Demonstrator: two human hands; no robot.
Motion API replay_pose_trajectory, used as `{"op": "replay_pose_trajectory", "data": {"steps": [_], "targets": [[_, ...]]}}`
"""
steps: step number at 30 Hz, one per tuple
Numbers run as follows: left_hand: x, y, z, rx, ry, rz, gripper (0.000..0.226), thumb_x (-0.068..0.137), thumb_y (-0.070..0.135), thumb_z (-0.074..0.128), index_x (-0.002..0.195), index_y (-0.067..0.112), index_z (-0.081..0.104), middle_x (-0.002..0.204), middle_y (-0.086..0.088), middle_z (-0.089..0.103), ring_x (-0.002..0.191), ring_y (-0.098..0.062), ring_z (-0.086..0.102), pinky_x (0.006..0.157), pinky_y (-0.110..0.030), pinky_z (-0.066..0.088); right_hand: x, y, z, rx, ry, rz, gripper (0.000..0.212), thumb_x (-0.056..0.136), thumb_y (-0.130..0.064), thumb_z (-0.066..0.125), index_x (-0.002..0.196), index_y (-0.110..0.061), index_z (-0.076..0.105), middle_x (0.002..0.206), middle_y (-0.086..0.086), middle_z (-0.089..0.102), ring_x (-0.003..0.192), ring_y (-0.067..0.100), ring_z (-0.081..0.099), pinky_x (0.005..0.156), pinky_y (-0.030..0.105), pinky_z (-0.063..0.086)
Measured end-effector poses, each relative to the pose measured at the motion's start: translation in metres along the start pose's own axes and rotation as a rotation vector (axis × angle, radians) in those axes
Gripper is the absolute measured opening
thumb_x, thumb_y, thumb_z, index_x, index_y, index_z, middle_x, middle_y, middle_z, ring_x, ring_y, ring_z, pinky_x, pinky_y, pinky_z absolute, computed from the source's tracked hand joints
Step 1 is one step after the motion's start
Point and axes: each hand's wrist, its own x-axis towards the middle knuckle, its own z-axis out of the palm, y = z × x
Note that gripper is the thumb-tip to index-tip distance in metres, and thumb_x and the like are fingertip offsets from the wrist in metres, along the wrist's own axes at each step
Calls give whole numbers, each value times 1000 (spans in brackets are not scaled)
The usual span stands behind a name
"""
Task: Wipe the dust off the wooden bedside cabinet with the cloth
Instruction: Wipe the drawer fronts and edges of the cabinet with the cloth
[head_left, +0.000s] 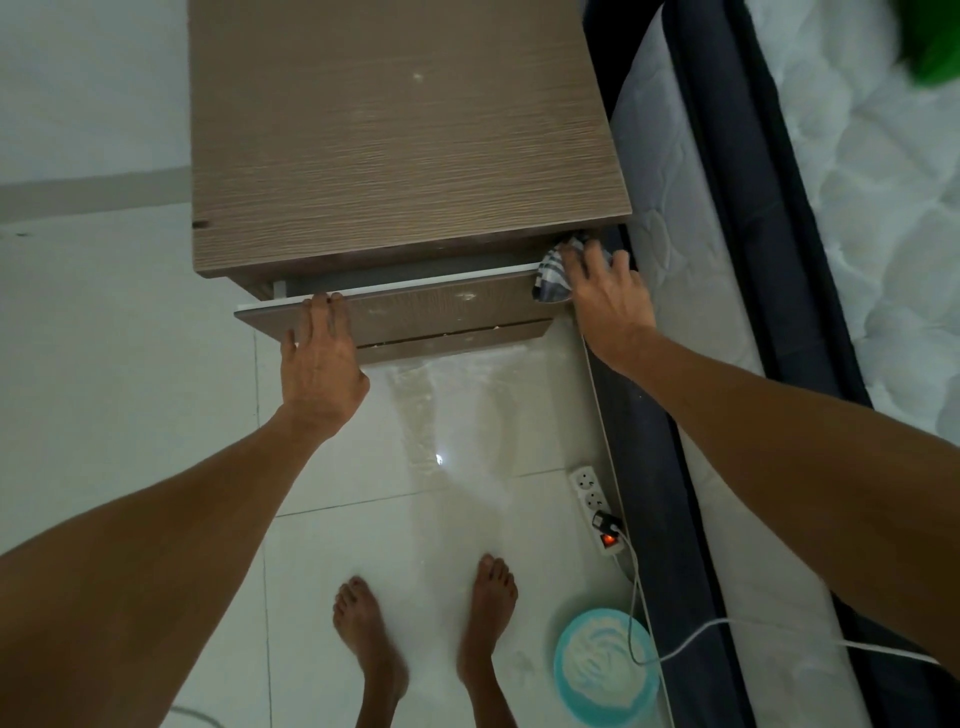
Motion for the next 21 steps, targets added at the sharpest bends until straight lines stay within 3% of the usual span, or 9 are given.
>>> {"op": "replay_pose_trajectory", "data": {"steps": [4, 8, 13, 15, 17, 21], "targets": [[0, -1, -2, 11, -2, 14, 90, 78, 19, 73, 149, 4, 19, 153, -21, 24, 142, -38, 25, 113, -52, 29, 1, 14, 3, 31, -14, 94, 73, 83, 4, 64, 147, -3, 30, 138, 26, 38, 112, 45, 46, 88, 51, 49], [0, -5, -3, 7, -31, 24, 92, 81, 22, 71, 151, 6, 14, 157, -19, 18, 145, -37, 18, 117, -51, 23, -3, 20, 6, 155, -54, 291, 70, 89, -9, 65, 146, 1, 26, 135, 26, 43, 118, 41, 49, 92, 46, 47], [0, -8, -4, -32, -49, 35, 92, 81, 21, 70, 151, 8, 12, 158, -16, 14, 146, -36, 16, 117, -51, 20, -21, 20, 5, 397, -181, 552, 38, 88, -19, 67, 118, 0, 56, 113, 18, 60, 99, 30, 61, 80, 37, 53], [1, -11, -5, -48, -58, 41, 91, 82, 20, 69, 152, 9, 11, 159, -15, 13, 147, -34, 14, 117, -51, 18, -24, 13, 2, 542, -121, 644, 39, 90, -29, 64, 117, -2, 56, 108, 15, 63, 93, 28, 62, 76, 36, 52], [1, -15, -7, -48, -58, 53, 89, 83, 19, 68, 152, 9, 11, 160, -13, 13, 147, -33, 12, 117, -51, 17, -22, 5, -8, 721, -30, 777, 45, 93, -37, 56, 124, -4, 51, 112, 13, 62, 98, 30, 62, 84, 42, 53], [-1, -29, -10, -49, -28, 32, 83, 83, 20, 67, 149, 7, 18, 157, -16, 20, 146, -35, 18, 116, -54, 20, -9, -13, -36, 990, 149, 915, 45, 95, -32, 49, 131, -5, 44, 120, 14, 59, 104, 30, 60, 83, 37, 48]]}}
